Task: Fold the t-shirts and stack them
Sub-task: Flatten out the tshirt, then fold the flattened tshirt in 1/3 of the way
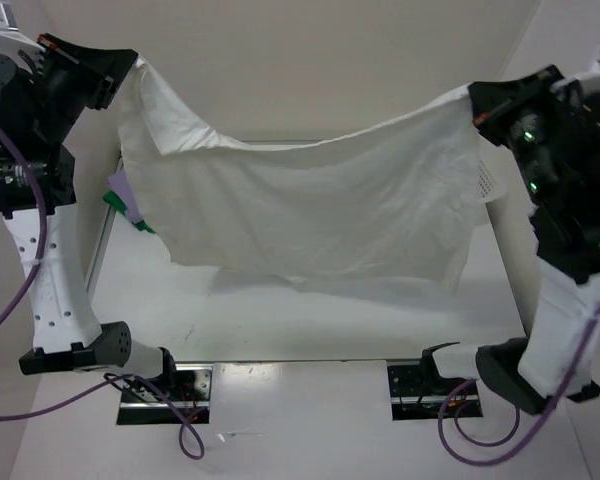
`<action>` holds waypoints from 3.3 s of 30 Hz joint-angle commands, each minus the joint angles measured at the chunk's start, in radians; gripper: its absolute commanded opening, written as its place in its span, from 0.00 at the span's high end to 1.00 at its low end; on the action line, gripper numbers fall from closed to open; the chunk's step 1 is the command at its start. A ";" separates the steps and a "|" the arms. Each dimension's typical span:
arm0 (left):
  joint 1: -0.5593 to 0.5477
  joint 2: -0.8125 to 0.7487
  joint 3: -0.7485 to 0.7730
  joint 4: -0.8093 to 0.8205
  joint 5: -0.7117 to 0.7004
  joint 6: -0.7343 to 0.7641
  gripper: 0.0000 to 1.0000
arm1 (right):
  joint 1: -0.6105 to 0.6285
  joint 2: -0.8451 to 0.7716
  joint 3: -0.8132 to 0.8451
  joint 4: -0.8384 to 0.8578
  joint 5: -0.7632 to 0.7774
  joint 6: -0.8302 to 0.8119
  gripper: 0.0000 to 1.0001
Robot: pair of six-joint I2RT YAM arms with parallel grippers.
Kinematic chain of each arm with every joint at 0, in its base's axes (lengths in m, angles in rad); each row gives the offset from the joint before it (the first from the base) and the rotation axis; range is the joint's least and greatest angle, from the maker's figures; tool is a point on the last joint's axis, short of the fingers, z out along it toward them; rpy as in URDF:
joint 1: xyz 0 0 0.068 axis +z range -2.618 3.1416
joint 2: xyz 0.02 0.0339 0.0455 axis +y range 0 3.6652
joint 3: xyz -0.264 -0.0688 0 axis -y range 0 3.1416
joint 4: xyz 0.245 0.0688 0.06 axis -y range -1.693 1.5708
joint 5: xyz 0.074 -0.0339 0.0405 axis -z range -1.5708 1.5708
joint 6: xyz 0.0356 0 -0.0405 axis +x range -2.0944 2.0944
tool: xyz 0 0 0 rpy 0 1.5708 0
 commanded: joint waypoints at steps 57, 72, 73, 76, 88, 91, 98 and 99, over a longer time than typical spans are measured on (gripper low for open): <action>0.163 -0.467 -1.506 -0.148 0.112 0.263 1.00 | -0.265 -0.079 -1.390 0.201 -0.332 -0.027 1.00; 0.134 -0.418 -1.311 -0.466 0.071 0.359 1.00 | -0.236 -0.262 -1.421 -0.083 -0.315 -0.024 1.00; 0.134 -0.402 -1.311 -0.443 0.127 0.350 1.00 | -0.236 -0.262 -1.421 -0.083 -0.315 -0.024 1.00; 0.134 -0.368 -1.311 -0.380 0.168 0.338 1.00 | -0.236 -0.262 -1.421 -0.083 -0.330 -0.003 1.00; 0.137 -0.192 -1.293 -0.026 0.038 0.228 1.00 | -0.308 -0.030 -1.493 0.255 -0.458 0.046 1.00; 0.137 -0.148 -1.273 0.026 0.027 0.203 1.00 | -0.308 0.032 -1.436 0.313 -0.407 0.056 1.00; 0.137 -0.046 -1.189 0.125 0.004 0.182 1.00 | -0.308 0.222 -1.277 0.404 -0.390 0.056 1.00; 0.137 -0.036 -1.179 0.137 0.004 0.169 1.00 | -0.308 0.262 -1.241 0.404 -0.381 0.056 1.00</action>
